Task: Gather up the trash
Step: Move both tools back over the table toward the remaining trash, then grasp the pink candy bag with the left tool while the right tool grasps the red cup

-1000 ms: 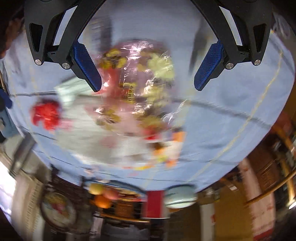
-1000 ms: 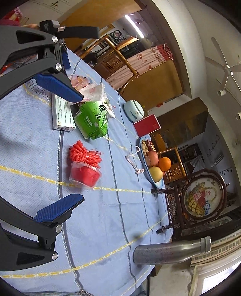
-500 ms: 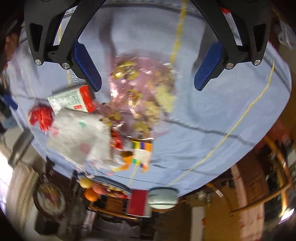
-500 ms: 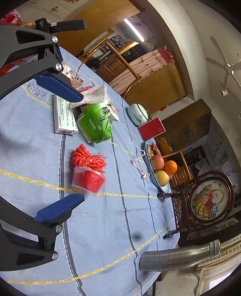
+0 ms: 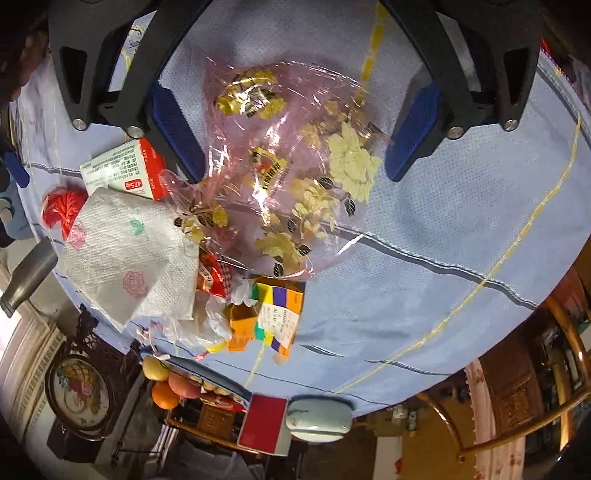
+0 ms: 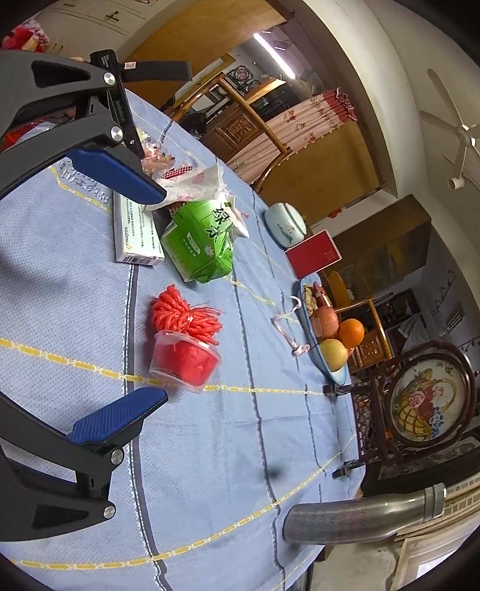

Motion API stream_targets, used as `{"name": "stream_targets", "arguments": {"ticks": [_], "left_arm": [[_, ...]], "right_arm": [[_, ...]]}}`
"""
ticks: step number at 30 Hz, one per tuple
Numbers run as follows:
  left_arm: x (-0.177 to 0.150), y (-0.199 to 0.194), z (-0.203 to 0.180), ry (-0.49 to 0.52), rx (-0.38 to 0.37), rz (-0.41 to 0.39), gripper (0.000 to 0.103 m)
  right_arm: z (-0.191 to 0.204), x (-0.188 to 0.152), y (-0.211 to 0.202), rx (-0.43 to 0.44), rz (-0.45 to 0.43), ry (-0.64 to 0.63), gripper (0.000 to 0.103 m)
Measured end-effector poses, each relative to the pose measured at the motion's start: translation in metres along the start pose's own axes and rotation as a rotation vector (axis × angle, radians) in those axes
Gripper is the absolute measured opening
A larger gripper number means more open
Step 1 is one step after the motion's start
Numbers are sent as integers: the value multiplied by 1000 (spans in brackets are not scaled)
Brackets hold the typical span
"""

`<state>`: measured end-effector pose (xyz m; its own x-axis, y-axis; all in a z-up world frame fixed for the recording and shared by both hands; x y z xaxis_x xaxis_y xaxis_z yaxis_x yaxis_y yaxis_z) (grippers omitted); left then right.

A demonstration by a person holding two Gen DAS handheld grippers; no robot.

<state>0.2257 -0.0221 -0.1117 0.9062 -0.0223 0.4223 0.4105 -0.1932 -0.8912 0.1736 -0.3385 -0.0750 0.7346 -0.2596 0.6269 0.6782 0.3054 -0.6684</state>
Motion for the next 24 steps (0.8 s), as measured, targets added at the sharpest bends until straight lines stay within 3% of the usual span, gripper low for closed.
{"name": "stream_targets", "arguments": {"ticks": [5,7,10,13,14,16,17,18,24], "left_arm": [[-4,-5,0,0,20,-35,67],[-4,-6,-2,12,31,-39,59],[-3,-12,-2,24,27,-59,56],[-1,-19,-1,27,14,-84,55],[-1,-20,0,28,13,-88,55],[-1,-21,0,32,8,-92,55],[-1,-20,0,34,8,-89,55],[-2,-19,0,36,10,-85,55],[-6,-32,5,25,-34,-98,47]], "right_arm": [[-2,6,19,-10,107,10,97],[-2,10,23,-58,118,0,97],[-6,22,23,-117,95,-2,97],[-23,30,27,-94,91,75,97],[-33,32,30,-60,94,126,93],[-47,32,36,-10,115,189,70],[-49,30,39,-2,132,193,46],[-52,28,43,10,154,201,40],[-35,23,2,1,12,146,40]]}}
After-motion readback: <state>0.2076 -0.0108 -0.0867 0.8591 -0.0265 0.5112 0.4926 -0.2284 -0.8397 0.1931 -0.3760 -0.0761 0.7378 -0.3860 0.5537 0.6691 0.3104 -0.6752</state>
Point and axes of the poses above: each gripper's, at about its wrist camera, not at the fingertips, and y roughly the way its jaws point, z to its left, x to its top, the point moved 3 cm from there along y, roughly the way its jaws point, and after that the axes turned 12 degrees about z, right-handed, at the moved point
